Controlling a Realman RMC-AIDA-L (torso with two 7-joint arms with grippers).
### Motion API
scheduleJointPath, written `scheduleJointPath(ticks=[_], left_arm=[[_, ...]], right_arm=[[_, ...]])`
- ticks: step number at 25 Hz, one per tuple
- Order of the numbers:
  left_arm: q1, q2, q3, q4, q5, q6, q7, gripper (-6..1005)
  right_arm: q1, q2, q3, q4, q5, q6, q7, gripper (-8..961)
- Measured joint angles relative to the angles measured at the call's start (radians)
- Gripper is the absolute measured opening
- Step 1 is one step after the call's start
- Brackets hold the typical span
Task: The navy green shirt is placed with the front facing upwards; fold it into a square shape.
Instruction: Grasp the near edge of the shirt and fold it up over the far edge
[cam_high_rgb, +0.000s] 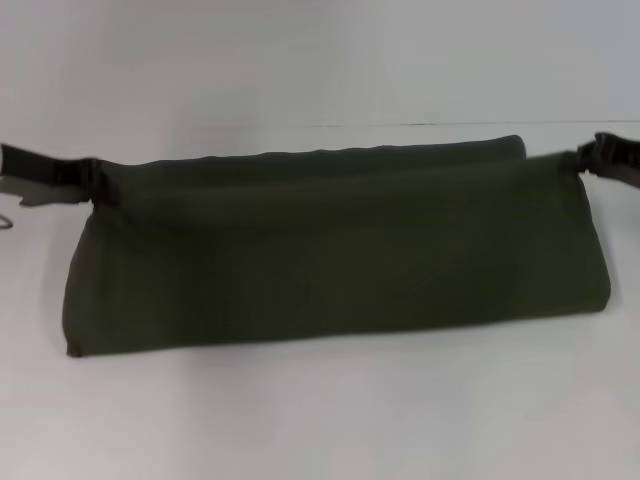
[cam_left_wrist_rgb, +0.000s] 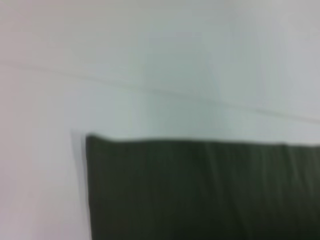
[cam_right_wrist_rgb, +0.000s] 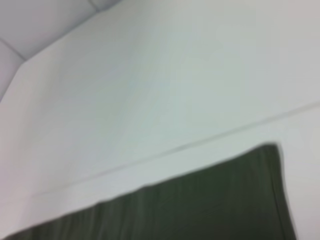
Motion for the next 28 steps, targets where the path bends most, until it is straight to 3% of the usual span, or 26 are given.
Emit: scheduleJointPath(ticks=[7,14,28], left_arm=[[-0.043,-0.005,0.001,-0.061,0.000,-0.141,-0.022,59],[-0.067,-0.012,0.006,-0.106,0.001,-0.279,-0.031,59],[-0.087,-0.013,0.027,-0.135,0.002,-0.367,-0.031,60]], right_arm=[[0.070,0.003,-0.078,0.068,0.000,0.204,0.000,38],[0.125,0.024,-0.171,0.144,-0.002,0.441,0.000,37],[0.154,0.027,-0.192,0.164,-0.003,0.496,0.000,38]])
